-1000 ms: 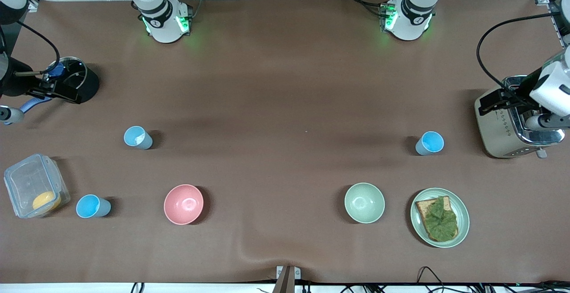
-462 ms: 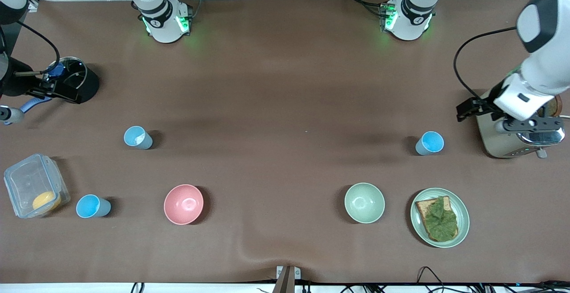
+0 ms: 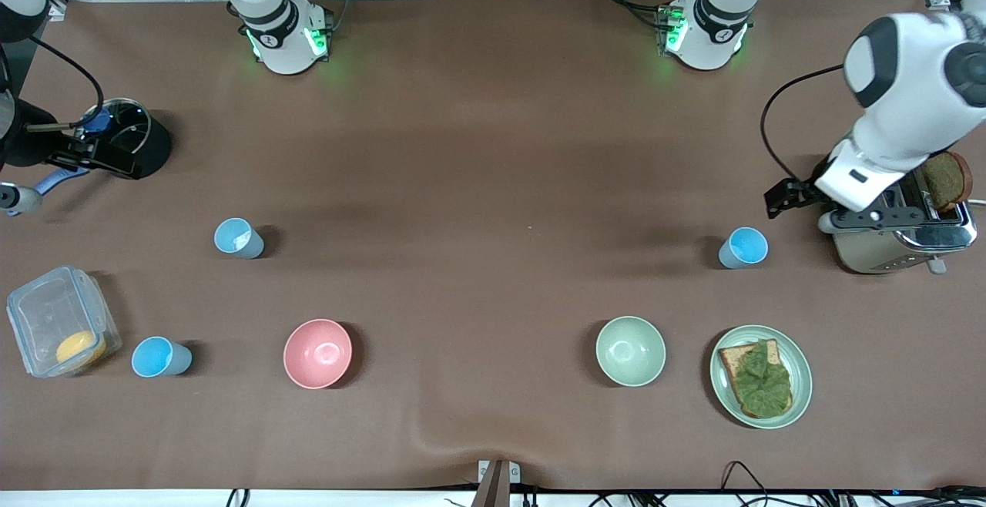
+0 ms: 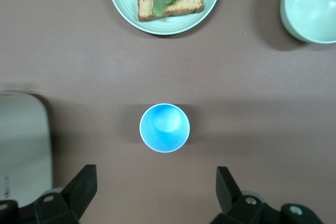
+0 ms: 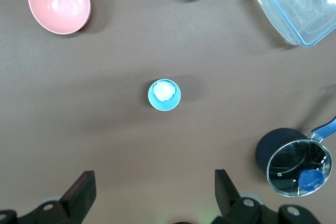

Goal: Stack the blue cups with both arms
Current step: 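Lower the left gripper toward the blue cup beside the toaster, then grasp the blue cup with the left gripper while the right gripper grasps another, then set the right gripper's cup at table center while the left gripper carries its cup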

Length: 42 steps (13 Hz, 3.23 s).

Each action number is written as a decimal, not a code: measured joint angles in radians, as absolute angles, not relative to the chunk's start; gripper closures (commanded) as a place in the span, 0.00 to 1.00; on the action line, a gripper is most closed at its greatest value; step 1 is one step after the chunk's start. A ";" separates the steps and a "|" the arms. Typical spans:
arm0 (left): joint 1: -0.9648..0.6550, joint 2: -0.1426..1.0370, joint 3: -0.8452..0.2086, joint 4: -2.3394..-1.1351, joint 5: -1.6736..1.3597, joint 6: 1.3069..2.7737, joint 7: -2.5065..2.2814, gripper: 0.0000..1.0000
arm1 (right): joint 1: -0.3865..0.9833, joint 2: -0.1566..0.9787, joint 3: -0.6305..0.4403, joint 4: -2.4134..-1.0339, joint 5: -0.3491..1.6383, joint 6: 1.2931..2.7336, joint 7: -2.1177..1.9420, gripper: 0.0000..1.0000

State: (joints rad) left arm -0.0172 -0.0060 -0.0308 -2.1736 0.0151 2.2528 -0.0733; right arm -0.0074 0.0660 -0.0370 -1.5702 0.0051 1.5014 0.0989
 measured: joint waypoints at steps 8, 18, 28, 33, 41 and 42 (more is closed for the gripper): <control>0.040 0.170 -0.030 -2.286 0.018 2.552 -0.053 0.00 | 0.003 0.077 -0.032 -1.595 0.005 1.469 0.083 0.00; 0.040 0.260 -0.034 -2.295 0.018 2.641 -0.053 0.81 | 0.079 0.293 -0.028 -1.968 0.014 1.995 0.083 0.00; 0.016 0.261 -0.066 -2.194 0.018 2.577 -0.056 1.00 | 0.083 0.347 -0.035 -2.117 0.014 2.194 0.083 1.00; -0.010 0.231 -0.148 -1.899 0.018 2.170 -0.129 1.00 | 0.083 0.355 -0.034 -2.076 0.012 2.139 0.078 1.00; -0.041 0.228 -0.334 -1.676 0.018 1.993 -0.340 1.00 | 0.085 0.406 -0.033 -1.961 0.006 2.019 0.070 1.00; -0.049 0.230 -0.335 -1.669 0.018 1.993 -0.348 1.00 | 0.091 0.408 -0.031 -1.947 0.007 1.997 0.070 1.00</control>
State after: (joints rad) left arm -0.0493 0.2300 -0.3354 -1.6694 0.0181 1.9926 -0.3478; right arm 0.0911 0.4078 -0.0314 -1.9468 0.0070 1.9970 0.0700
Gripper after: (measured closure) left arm 0.974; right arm 0.974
